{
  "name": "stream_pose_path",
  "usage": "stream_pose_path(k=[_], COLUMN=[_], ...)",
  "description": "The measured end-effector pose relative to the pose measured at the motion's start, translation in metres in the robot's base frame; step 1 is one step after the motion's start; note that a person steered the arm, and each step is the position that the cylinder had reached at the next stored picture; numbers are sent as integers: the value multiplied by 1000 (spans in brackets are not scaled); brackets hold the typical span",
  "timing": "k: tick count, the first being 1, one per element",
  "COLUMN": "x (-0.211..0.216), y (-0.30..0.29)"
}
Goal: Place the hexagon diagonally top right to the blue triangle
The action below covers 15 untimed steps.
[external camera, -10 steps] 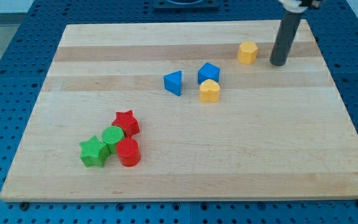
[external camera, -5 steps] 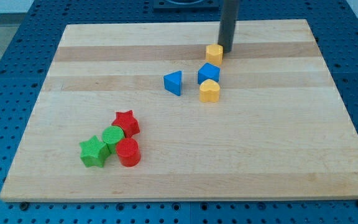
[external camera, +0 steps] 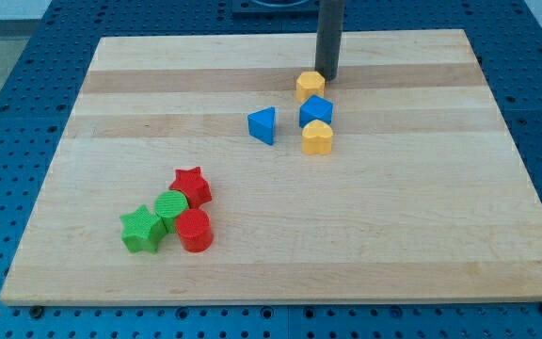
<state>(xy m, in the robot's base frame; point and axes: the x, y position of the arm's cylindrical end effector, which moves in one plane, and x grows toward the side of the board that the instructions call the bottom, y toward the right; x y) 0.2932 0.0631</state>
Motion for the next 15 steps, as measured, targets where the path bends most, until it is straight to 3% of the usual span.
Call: stream_pose_path(k=[4,8,15], x=[22,22,24], y=[-6,-57,-71])
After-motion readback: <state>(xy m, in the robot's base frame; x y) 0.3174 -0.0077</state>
